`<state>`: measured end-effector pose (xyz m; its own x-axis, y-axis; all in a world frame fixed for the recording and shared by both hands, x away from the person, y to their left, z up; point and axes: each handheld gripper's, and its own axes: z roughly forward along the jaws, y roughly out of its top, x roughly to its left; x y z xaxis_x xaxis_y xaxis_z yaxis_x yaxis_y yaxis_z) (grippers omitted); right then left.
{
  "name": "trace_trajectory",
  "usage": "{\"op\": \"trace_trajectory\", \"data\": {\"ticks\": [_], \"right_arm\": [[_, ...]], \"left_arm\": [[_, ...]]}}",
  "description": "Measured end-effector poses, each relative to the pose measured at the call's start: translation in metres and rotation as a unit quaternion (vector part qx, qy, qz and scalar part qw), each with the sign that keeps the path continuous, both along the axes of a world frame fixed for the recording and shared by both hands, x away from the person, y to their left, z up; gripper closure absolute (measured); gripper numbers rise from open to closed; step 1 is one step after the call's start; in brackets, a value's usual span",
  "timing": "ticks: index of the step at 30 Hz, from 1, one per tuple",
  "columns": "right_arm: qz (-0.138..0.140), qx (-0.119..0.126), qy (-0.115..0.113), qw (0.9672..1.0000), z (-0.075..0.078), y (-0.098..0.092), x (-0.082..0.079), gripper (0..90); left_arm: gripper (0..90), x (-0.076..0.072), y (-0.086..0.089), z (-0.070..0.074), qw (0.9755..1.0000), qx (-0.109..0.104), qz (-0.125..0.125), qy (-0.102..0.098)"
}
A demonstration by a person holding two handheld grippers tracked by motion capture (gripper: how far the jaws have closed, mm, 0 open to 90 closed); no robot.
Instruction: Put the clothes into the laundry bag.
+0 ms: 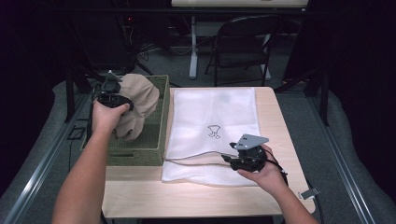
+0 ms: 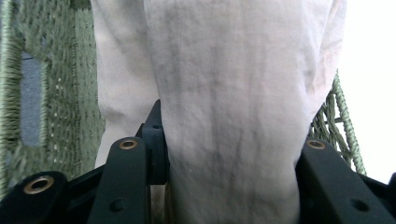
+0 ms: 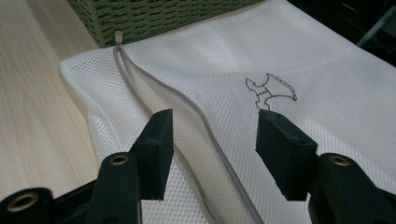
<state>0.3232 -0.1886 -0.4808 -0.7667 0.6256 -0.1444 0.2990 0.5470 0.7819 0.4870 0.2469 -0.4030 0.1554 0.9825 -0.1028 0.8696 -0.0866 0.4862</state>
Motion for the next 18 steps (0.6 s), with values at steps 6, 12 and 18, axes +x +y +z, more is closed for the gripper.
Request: {"op": "trace_trajectory", "data": {"ticks": [6, 12, 18], "right_arm": [[0.013, -0.013, 0.0, 0.9998, 0.004, 0.011, 0.013, 50.7], [0.011, -0.017, 0.009, 0.9998, -0.003, 0.007, 0.023, 54.2], [0.017, -0.024, 0.018, 0.9994, -0.011, 0.005, 0.023, 56.2]], "left_arm": [[55.9, -0.005, -0.001, 0.01, 1.0, 0.007, -0.003, 0.0], [55.9, -0.011, -0.006, 0.016, 0.9999, 0.004, -0.009, -0.006], [55.9, -0.016, -0.013, 0.022, 0.9998, 0.004, -0.017, -0.011]]}}
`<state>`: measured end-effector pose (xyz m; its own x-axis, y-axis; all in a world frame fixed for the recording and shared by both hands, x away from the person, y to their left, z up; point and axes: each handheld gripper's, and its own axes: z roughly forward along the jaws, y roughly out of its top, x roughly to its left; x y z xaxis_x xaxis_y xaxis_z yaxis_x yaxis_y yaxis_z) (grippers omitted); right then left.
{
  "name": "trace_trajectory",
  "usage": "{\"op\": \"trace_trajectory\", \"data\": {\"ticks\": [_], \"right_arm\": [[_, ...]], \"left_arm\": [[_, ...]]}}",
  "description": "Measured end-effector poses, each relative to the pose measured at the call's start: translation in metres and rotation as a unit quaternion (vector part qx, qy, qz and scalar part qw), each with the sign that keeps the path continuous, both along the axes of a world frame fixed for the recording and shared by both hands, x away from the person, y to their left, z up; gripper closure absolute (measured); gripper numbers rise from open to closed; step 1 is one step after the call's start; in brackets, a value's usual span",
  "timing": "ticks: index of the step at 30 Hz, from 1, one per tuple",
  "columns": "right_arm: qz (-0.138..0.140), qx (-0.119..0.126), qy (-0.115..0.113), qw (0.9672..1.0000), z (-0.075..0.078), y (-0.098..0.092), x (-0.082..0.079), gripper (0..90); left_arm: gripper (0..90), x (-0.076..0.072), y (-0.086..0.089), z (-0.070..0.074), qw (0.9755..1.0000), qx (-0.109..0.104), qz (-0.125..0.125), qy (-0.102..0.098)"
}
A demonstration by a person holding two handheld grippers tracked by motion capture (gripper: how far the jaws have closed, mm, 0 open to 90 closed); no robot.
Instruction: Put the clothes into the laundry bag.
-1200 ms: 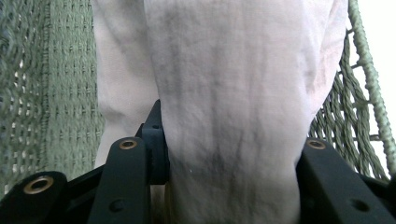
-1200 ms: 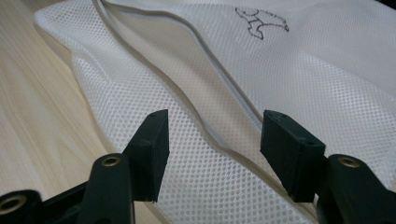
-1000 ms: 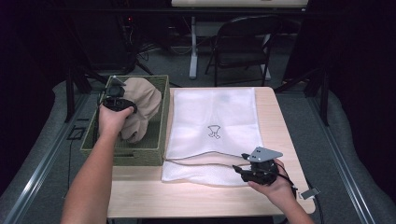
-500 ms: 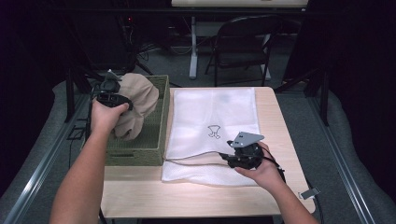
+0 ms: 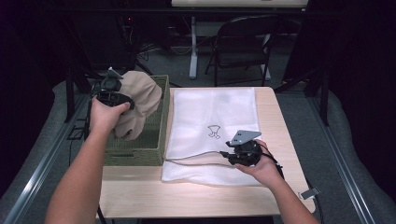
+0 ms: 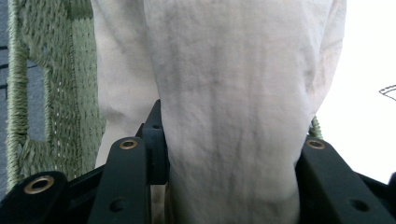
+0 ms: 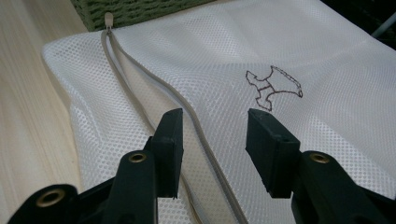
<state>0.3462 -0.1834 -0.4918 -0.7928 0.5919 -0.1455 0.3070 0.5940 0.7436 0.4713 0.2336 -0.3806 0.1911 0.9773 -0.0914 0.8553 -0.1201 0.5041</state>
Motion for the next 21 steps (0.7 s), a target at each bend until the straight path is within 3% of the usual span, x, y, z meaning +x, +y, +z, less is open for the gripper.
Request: {"op": "trace_trajectory", "data": {"ticks": [8, 15, 21], "right_arm": [[0.008, -0.029, -0.002, 0.9996, -0.009, 0.006, -0.002, 55.8], [0.01, -0.029, 0.0, 0.9995, -0.012, 0.008, -0.004, 55.5], [0.014, -0.047, -0.004, 0.9988, -0.017, 0.012, -0.002, 55.6]], "left_arm": [[56.0, -0.007, -0.007, 0.012, 0.9998, -0.001, -0.018, -0.006], [56.0, -0.013, -0.009, 0.017, 0.9993, -0.006, -0.033, -0.014], [56.1, -0.02, -0.013, 0.018, 0.9985, 0.001, -0.053, -0.014]]}}
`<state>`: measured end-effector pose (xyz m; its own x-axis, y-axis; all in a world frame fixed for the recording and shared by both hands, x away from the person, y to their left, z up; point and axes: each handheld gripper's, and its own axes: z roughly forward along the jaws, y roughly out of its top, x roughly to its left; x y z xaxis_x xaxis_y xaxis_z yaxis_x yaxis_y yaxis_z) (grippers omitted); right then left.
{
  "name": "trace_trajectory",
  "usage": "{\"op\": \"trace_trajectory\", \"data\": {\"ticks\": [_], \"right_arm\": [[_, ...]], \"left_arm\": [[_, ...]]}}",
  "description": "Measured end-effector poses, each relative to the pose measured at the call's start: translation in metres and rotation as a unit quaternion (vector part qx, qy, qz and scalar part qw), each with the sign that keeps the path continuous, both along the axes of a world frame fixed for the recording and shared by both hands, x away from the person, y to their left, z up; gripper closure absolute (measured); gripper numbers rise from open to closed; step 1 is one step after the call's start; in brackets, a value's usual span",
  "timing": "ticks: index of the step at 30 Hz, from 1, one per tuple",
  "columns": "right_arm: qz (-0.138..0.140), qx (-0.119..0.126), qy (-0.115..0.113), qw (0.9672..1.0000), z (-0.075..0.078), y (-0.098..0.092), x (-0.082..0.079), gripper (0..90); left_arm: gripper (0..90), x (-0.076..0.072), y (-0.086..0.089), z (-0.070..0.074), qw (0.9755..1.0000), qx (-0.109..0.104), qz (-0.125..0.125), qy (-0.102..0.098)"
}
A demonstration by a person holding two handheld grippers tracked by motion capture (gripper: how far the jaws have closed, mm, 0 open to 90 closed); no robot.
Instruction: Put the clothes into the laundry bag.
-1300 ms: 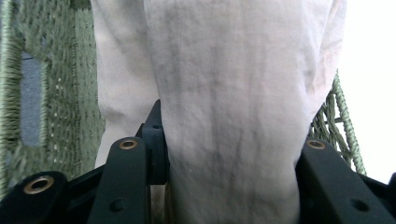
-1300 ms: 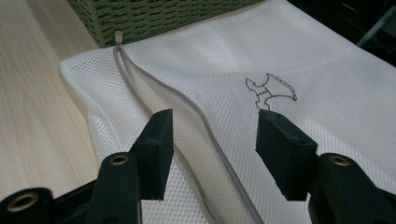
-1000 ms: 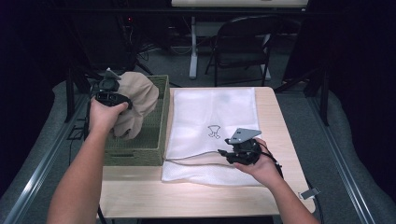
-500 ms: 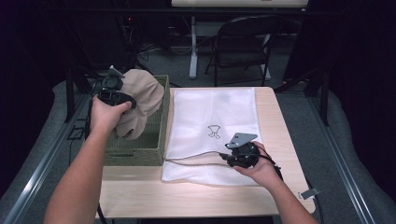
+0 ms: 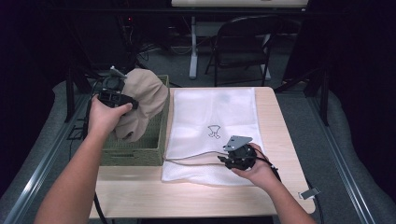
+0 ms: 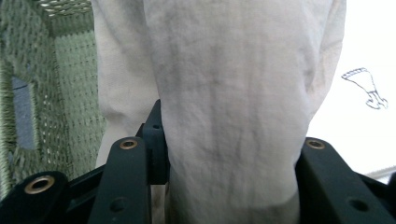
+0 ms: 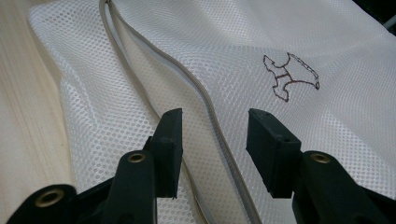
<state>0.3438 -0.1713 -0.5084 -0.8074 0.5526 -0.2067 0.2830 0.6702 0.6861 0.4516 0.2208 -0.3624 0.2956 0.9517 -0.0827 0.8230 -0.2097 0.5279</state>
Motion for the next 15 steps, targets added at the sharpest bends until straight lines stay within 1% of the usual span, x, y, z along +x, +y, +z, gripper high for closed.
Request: {"op": "trace_trajectory", "data": {"ticks": [1, 2, 4, 5, 6, 8, 15], "right_arm": [[-0.002, 0.003, 0.001, 1.0, -0.001, 0.001, 0.0, 55.6], [-0.001, 0.001, 0.007, 1.0, -0.002, 0.001, 0.002, 55.6], [-0.001, 0.001, 0.008, 1.0, -0.003, 0.001, 0.003, 55.6], [0.0, -0.004, 0.008, 1.0, -0.004, 0.001, 0.003, 55.6], [0.0, 0.0, 0.007, 1.0, -0.005, 0.002, 0.003, 55.6], [-0.001, -0.001, 0.009, 1.0, -0.005, 0.002, 0.004, 55.6], [-0.002, -0.008, 0.006, 1.0, -0.007, 0.004, 0.006, 55.6]], "left_arm": [[56.1, -0.001, 0.0, 0.001, 1.0, -0.001, -0.005, 0.001], [56.1, -0.003, -0.001, 0.001, 1.0, -0.005, -0.005, 0.0], [56.1, -0.005, -0.001, 0.003, 0.9999, -0.004, -0.012, -0.001], [56.1, -0.007, -0.002, 0.003, 0.9999, -0.003, -0.015, 0.0], [56.0, -0.008, -0.003, 0.004, 0.9999, -0.003, -0.017, 0.001], [56.1, -0.011, -0.003, 0.004, 0.9998, -0.002, -0.022, -0.001], [56.1, -0.026, -0.01, 0.003, 0.9989, -0.016, -0.044, -0.007]]}}
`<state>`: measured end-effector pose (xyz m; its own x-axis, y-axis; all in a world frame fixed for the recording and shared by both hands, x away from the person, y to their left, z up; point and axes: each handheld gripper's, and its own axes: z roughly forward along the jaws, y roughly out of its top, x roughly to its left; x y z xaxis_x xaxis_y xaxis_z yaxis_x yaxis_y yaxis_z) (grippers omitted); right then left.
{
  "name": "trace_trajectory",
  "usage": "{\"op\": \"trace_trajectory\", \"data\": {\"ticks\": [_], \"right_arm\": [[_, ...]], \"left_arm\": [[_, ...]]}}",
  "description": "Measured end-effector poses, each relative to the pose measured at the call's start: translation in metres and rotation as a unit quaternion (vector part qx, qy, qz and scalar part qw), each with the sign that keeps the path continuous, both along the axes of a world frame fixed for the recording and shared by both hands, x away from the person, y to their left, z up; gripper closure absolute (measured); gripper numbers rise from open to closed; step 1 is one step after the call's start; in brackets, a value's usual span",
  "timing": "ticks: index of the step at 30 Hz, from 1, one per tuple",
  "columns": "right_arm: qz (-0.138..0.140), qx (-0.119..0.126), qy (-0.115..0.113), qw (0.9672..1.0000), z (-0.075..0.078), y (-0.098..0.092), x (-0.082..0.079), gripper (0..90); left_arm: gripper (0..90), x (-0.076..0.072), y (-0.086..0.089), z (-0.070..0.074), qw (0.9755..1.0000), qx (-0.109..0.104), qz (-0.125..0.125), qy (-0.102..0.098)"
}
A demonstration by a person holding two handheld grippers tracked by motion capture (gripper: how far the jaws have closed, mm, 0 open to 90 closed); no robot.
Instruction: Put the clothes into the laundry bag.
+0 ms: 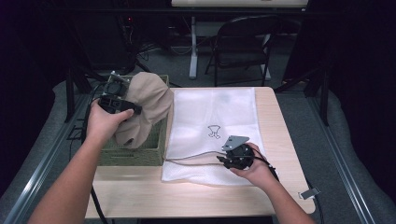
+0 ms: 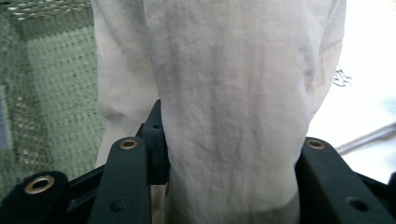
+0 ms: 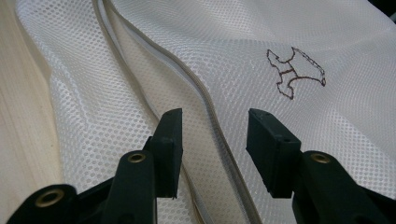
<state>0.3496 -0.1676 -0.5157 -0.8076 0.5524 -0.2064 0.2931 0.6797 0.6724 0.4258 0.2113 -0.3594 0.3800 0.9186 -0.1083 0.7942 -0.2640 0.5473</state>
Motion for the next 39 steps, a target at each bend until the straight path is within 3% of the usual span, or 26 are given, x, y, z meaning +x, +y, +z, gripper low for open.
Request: {"op": "trace_trajectory", "data": {"ticks": [9, 11, 24, 39], "right_arm": [[-0.002, 0.001, -0.003, 1.0, -0.004, 0.003, 0.003, 55.6], [0.002, -0.009, -0.002, 1.0, -0.004, 0.003, 0.004, 55.7], [0.003, -0.016, 0.002, 0.9999, -0.011, 0.007, 0.008, 58.3], [0.003, -0.028, 0.004, 0.9996, -0.013, 0.007, 0.011, 73.8]], "left_arm": [[56.1, -0.021, -0.008, -0.005, 0.9994, 0.003, -0.034, -0.003], [56.1, -0.027, -0.009, -0.007, 0.9992, 0.004, -0.039, -0.005], [56.1, -0.05, -0.007, -0.015, 0.9987, 0.002, -0.049, -0.014], [56.1, -0.07, -0.007, -0.02, 0.9977, 0.002, -0.065, -0.02]]}}
